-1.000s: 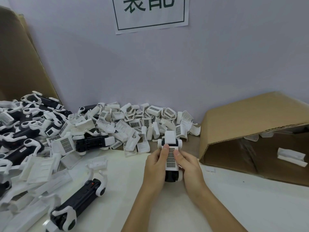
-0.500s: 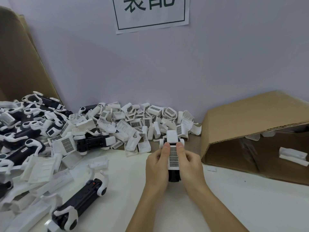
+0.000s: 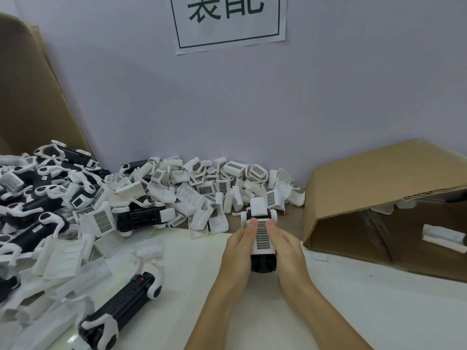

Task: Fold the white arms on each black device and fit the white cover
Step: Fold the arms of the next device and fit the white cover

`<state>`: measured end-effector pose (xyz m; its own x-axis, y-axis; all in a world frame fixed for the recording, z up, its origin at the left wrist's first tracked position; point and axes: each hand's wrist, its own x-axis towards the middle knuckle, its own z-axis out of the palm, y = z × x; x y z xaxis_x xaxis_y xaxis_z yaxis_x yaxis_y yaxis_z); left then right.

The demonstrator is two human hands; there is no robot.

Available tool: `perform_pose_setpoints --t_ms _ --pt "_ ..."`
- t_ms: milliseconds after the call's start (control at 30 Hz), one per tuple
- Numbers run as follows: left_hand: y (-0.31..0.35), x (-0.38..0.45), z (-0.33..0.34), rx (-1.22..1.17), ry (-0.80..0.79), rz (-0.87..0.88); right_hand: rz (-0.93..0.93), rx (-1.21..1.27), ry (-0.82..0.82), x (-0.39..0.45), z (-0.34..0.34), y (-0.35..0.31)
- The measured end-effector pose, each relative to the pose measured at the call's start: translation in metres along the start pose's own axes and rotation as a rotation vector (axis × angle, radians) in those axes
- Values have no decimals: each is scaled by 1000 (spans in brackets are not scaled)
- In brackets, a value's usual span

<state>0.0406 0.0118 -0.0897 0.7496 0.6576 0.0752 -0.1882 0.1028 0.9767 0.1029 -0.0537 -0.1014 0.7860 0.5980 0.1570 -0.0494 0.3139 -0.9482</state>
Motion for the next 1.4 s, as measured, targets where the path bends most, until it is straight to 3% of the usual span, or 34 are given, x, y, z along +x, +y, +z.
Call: perform_pose_setpoints --t_ms 267,500,600,767,1033,1267,1400 --pt "-6 3 -5 84 -18 52 -94 -138 23 2 -6 4" --pt "-4 3 -9 -25 -99 -34 -15 -24 -40 1 -5 1" --pt "-5 2 -14 39 -139 -35 1 -7 -49 1 -6 2" --pt "-4 2 -14 113 -47 94 -2 49 -87 2 -15 2" --pt "-9 4 -7 185 51 142 -123 -274 15 2 -13 7" --pt "-7 4 -17 68 -93 79 -20 -46 -77 4 -19 5" --pt "-8 6 -21 89 -128 70 -29 -72 -114 5 -24 6"
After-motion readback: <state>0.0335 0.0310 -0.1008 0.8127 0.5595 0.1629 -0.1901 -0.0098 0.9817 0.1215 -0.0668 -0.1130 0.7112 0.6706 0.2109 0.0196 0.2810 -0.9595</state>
